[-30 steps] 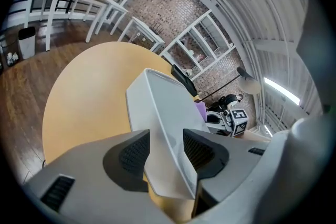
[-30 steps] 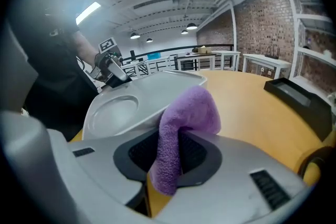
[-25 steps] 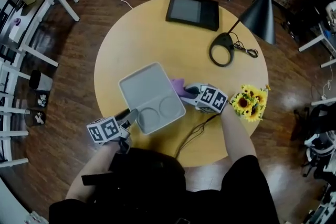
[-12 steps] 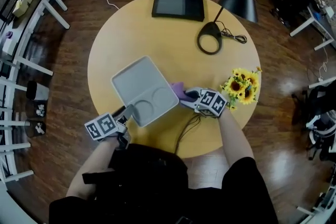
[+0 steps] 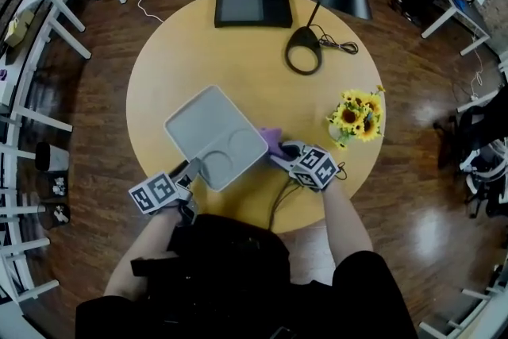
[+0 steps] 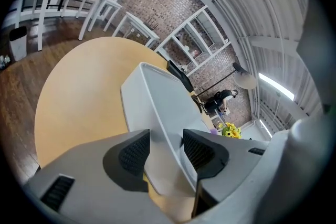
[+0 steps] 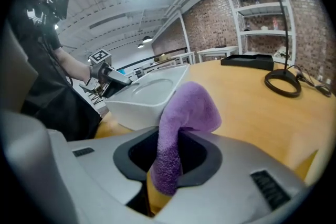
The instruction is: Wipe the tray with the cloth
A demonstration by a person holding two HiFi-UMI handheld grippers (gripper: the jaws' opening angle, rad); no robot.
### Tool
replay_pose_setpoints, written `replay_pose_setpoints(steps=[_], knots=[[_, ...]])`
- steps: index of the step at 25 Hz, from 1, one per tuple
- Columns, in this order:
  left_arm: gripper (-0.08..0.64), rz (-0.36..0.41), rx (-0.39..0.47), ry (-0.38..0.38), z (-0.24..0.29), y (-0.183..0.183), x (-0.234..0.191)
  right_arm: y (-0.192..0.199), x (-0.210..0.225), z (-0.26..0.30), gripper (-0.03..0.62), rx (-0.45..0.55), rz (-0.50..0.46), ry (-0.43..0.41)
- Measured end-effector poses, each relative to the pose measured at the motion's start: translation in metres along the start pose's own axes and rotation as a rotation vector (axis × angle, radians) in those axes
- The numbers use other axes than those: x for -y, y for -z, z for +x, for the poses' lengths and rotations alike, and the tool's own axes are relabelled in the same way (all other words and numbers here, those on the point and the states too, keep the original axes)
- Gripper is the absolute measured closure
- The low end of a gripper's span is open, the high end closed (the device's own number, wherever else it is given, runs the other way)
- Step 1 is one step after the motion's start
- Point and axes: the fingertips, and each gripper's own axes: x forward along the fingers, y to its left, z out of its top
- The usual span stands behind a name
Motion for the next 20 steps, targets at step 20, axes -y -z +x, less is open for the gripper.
replay_pose_setpoints(steps=[20], knots=[[0.364,0.067,-0.152,0.242,0.029,-0.084,-0.030,-0.067,-0.008,-0.074,0.502,0.159,0.181,0.472]])
